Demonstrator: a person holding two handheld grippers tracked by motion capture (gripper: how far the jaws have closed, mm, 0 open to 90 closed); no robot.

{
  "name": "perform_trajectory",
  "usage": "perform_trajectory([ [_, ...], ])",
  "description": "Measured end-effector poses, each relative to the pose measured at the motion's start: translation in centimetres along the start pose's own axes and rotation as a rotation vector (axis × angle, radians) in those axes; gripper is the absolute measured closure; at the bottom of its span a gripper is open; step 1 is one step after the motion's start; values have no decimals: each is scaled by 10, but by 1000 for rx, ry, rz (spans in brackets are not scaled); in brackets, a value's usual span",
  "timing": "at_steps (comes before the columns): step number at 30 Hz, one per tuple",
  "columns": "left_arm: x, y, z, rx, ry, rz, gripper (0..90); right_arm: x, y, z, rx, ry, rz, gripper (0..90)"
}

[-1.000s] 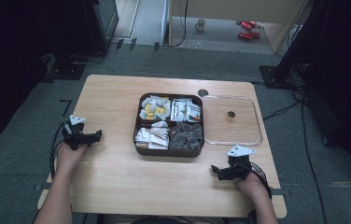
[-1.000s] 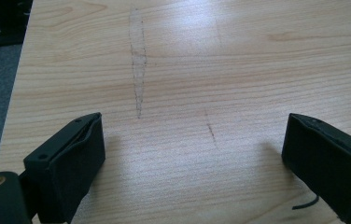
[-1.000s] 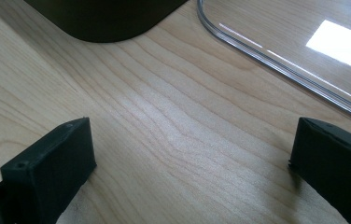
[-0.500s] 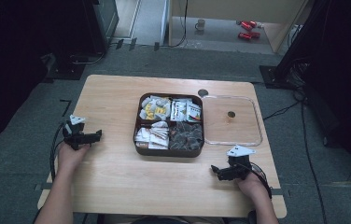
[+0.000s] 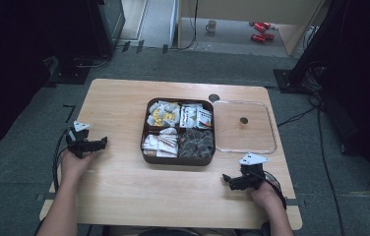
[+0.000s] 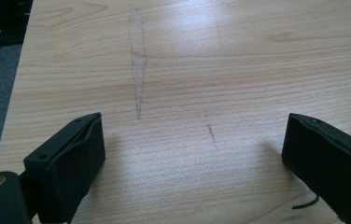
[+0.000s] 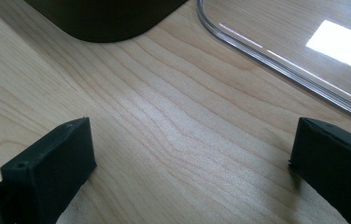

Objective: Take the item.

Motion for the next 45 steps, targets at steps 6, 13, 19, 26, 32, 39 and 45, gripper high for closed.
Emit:
perform_trajectory([
  [6, 0, 0, 0, 0, 0, 0, 58, 0, 0, 0, 0, 0, 0, 0],
  [13, 0, 1, 0, 15, 6, -3, 59, 0, 0, 0, 0, 0, -2, 0],
  [19, -2, 3, -1, 41, -11, 9, 140, 0, 0, 0, 1, 0, -2, 0],
  [26, -5, 7, -4, 75, -61, 38, 235, 0, 0, 0, 1, 0, -2, 0],
  [32, -9, 11, -7, 85, -103, 26, 253, 0, 0, 0, 1, 0, -2, 0],
  [39, -13, 16, -10, 81, -129, 32, 316, 0, 0, 0, 0, 0, -2, 0],
  [45, -18, 22, -14, 69, -162, 21, 357, 0, 0, 0, 1, 0, -2, 0],
])
Point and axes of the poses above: each handheld gripper's, and its own axes: z roughly forward along the jaws, y roughly out of its top, x roughly to its left, the point moved 7 cm from there along z, roughly forward along the jaws, and after that the axes turned 11 degrees about -x, right-handed, at the moved point
